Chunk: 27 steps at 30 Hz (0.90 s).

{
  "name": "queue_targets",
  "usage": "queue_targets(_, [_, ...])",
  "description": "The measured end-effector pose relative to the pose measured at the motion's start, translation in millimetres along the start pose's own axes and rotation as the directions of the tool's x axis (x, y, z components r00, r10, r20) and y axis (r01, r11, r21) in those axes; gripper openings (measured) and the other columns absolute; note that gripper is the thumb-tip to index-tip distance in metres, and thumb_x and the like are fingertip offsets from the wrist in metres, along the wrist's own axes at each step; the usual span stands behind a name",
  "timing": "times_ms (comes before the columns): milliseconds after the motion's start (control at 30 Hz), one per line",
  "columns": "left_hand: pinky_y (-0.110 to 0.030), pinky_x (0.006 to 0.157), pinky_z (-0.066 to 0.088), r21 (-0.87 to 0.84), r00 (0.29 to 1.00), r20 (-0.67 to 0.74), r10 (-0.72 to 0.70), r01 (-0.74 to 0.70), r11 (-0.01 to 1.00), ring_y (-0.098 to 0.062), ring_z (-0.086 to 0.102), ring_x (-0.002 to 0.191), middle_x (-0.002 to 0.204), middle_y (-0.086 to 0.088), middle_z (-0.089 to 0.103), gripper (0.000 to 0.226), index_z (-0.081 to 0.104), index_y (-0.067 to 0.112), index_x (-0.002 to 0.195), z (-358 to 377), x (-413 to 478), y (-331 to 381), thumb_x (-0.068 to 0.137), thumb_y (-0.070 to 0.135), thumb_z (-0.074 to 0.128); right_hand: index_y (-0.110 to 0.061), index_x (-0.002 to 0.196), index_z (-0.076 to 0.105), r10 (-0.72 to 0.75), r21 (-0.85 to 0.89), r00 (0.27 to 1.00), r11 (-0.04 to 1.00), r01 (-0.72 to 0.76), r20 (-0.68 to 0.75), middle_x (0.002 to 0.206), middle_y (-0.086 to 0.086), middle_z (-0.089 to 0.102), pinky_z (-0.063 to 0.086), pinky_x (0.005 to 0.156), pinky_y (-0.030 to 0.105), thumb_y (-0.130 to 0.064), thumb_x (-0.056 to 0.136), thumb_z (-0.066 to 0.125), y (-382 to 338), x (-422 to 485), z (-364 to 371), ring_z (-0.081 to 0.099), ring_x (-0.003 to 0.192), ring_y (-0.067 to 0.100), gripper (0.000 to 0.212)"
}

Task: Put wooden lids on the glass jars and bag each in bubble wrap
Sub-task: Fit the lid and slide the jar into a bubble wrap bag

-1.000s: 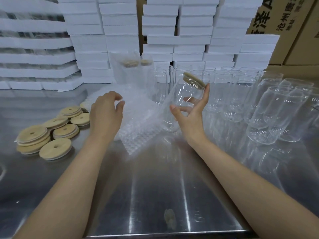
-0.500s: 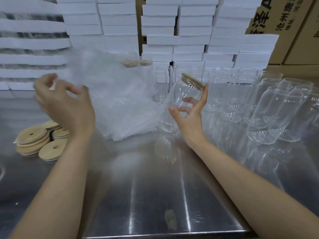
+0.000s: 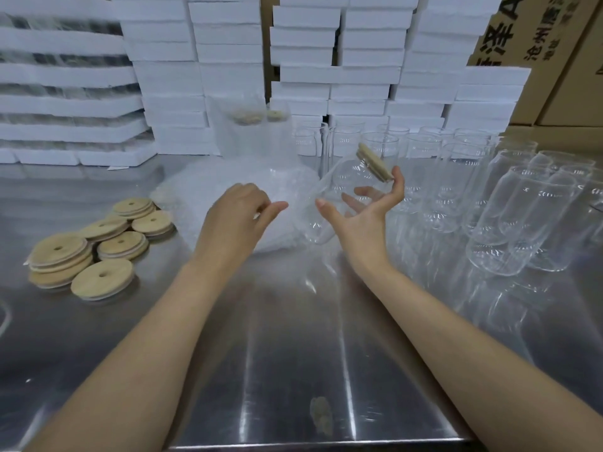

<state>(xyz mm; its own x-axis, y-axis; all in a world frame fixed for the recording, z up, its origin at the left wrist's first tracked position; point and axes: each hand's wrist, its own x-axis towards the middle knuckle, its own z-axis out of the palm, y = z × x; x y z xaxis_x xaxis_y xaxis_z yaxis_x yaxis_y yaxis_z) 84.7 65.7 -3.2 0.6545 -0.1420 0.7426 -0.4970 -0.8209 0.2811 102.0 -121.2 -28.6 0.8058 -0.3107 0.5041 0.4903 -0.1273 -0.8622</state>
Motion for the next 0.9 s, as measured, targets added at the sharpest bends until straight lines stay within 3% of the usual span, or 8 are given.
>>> queue_targets(167, [-0.025, 0.078, 0.040, -0.023, 0.981, 0.094, -0.168, 0.170, 0.985, -0.007, 0.043, 0.087, 0.111, 0.006, 0.046, 0.048, 0.056, 0.018, 0.117, -2.5, -2.0, -8.9, 0.078, 0.038, 0.076, -0.035, 0.143, -0.001, 0.041, -0.013, 0.999, 0.999, -0.041, 0.015, 0.125, 0.007, 0.041, 0.045, 0.091, 0.021, -0.026, 0.071, 0.086, 2.8, 1.1, 0.3, 0.060, 0.111, 0.010, 0.114])
queue_targets(400, [-0.025, 0.076, 0.036, -0.054, 0.906, 0.065, -0.418, 0.421, 0.905, -0.014, 0.050, 0.087, 0.102, 0.000, 0.048, 0.043, 0.059, 0.016, 0.120, -1.8, -2.3, -2.9, 0.087, 0.043, 0.064, -0.027, 0.147, -0.002, 0.030, 0.043, 0.990, 0.999, -0.025, -0.136, 0.105, -0.004, 0.053, 0.042, 0.078, 0.012, -0.035, 0.079, 0.078, -7.6, 8.0, -6.3, 0.062, 0.095, 0.004, 0.106])
queue_targets(533, [-0.024, 0.079, 0.041, -0.180, 0.866, 0.131, -0.482, 0.499, 0.848, -0.011, 0.054, 0.090, 0.100, 0.004, 0.059, 0.050, 0.049, 0.017, 0.131, -7.9, 0.8, -3.1, 0.086, 0.025, 0.068, -0.024, 0.149, -0.004, 0.042, 0.090, 0.985, 0.996, -0.027, -0.167, 0.111, 0.012, 0.054, 0.043, 0.068, 0.004, -0.029, 0.083, 0.076, -12.4, 8.9, -10.0, 0.057, 0.071, -0.012, 0.103])
queue_targets(667, [-0.013, 0.058, 0.040, -0.415, 0.770, 0.266, -0.580, 0.634, 0.652, -0.003, 0.055, 0.066, 0.077, 0.008, 0.064, 0.009, 0.069, 0.015, 0.096, -14.6, 6.5, -8.6, 0.087, 0.014, 0.066, -0.028, 0.148, -0.004, 0.094, 0.115, 0.984, 0.990, -0.077, -0.154, 0.114, 0.013, 0.053, 0.054, 0.083, 0.038, -0.029, 0.083, 0.076, -18.2, 4.2, -8.7, 0.056, 0.068, -0.007, 0.103])
queue_targets(733, [-0.013, 0.051, 0.040, -0.629, 0.686, 0.174, -0.706, 0.629, 0.456, -0.005, 0.052, 0.061, 0.073, 0.004, 0.059, 0.008, 0.067, 0.011, 0.095, -19.9, 12.6, -11.4, 0.092, 0.013, 0.060, -0.029, 0.148, -0.004, 0.124, 0.114, 0.981, 0.988, -0.107, -0.147, 0.116, 0.013, 0.053, 0.053, 0.085, 0.049, -0.031, 0.084, 0.075, -19.9, 2.9, -7.7, 0.057, 0.076, 0.002, 0.102])
queue_targets(800, [-0.014, 0.049, 0.042, -0.847, 0.535, -0.018, -0.845, 0.441, 0.297, -0.006, 0.054, 0.062, 0.073, 0.001, 0.056, 0.009, 0.060, 0.013, 0.086, -33.9, 19.9, -14.6, 0.094, 0.014, 0.057, -0.028, 0.147, -0.004, 0.133, 0.122, 0.981, 0.986, -0.116, -0.140, 0.118, 0.016, 0.054, 0.052, 0.086, 0.048, -0.031, 0.084, 0.075, -20.7, 2.4, -7.6, 0.058, 0.081, 0.013, 0.101])
queue_targets(833, [-0.015, 0.052, 0.045, -0.900, 0.462, -0.162, -0.872, 0.292, 0.322, -0.004, 0.056, 0.062, 0.076, -0.001, 0.057, 0.013, 0.054, 0.016, 0.082, -42.4, 21.5, -16.0, 0.094, 0.016, 0.057, -0.027, 0.147, -0.003, 0.134, 0.129, 0.981, 0.985, -0.116, -0.138, 0.118, 0.017, 0.054, 0.052, 0.085, 0.046, -0.031, 0.084, 0.075, -20.8, 2.3, -7.8, 0.058, 0.081, 0.017, 0.100])
queue_targets(900, [-0.017, 0.063, 0.048, -0.783, 0.352, -0.539, -0.765, 0.125, 0.609, -0.002, 0.059, 0.072, 0.089, -0.007, 0.061, 0.014, 0.049, 0.021, 0.081, -58.0, 20.9, -18.1, 0.092, 0.022, 0.058, -0.025, 0.147, -0.003, 0.136, 0.141, 0.983, 0.983, -0.118, -0.124, 0.117, 0.017, 0.055, 0.053, 0.078, 0.037, -0.030, 0.084, 0.075, -20.4, 2.7, -7.9, 0.057, 0.079, 0.020, 0.100])
